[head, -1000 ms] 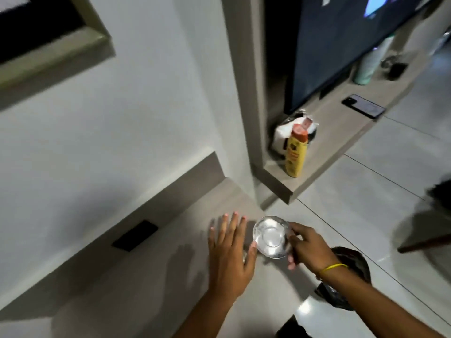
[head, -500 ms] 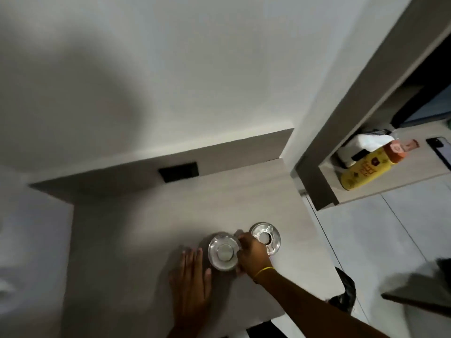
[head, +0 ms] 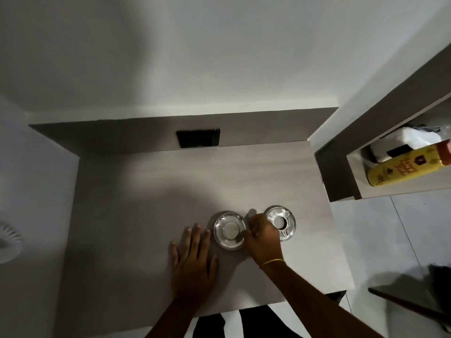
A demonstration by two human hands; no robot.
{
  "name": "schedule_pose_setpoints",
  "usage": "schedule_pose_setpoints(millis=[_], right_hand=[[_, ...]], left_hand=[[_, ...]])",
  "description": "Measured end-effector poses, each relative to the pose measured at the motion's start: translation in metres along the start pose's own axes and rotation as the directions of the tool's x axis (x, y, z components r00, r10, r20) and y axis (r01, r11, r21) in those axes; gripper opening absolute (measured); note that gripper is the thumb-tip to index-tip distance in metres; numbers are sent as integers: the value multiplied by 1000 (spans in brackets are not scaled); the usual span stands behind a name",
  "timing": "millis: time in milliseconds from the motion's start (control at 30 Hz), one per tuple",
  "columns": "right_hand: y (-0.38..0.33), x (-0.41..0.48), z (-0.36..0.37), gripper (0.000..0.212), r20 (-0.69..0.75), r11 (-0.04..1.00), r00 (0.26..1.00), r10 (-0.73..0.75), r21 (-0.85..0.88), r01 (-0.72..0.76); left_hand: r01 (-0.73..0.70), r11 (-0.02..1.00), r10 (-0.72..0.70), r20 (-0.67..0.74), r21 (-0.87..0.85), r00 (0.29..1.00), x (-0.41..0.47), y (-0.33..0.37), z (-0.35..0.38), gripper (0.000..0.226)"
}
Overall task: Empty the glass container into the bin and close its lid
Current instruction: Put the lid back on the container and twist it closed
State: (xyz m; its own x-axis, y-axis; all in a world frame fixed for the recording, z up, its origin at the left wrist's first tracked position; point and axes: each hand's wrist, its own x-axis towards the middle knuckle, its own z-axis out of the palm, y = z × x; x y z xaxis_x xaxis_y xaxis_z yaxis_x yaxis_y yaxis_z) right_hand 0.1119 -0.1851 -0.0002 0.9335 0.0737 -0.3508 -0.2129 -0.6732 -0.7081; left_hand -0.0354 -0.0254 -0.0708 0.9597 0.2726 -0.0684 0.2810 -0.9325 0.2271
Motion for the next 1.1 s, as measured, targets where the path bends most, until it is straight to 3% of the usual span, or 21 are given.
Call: schedule_pose_setpoints(millis=[67,167,267,333,433,633,767,933,1100], right_hand=[[-2,3,-19,21,-57,987,994,-96,-136,87],[3,16,-48,40,-35,880,978,-206,-445,169],[9,26,-66,76,66,762,992,-108,-635,126],[14,30,-71,90,148,751,988,-31,-649,121],[23,30,-68,93,233,713,972,-19,-679,177],[9,35,-65,100,251,682,968,-24,-704,199],[-13,24,-57,107,260,741,962,-85,-629,235],[-43,4,-22,101,339,730,918,-205,-572,374],[-56,-7,10,90,407,708,893,-194,-572,415]], left_hand=[[-2,1000,3,-17,7,1000,1,1,-1,71],[5,1000,-4,-43,4,999,0,2,0,69],[6,1000,-5,-56,6,998,0,1,0,69],[8,1000,-7,-52,14,999,0,3,-1,68],[17,999,-16,-50,30,999,-6,4,3,67],[12,999,-10,-70,36,997,0,3,-1,67],[9,999,-6,-64,43,998,0,3,0,69],[14,1000,-13,-36,28,999,-1,1,2,70],[14,1000,-13,-28,23,1000,0,0,4,72]])
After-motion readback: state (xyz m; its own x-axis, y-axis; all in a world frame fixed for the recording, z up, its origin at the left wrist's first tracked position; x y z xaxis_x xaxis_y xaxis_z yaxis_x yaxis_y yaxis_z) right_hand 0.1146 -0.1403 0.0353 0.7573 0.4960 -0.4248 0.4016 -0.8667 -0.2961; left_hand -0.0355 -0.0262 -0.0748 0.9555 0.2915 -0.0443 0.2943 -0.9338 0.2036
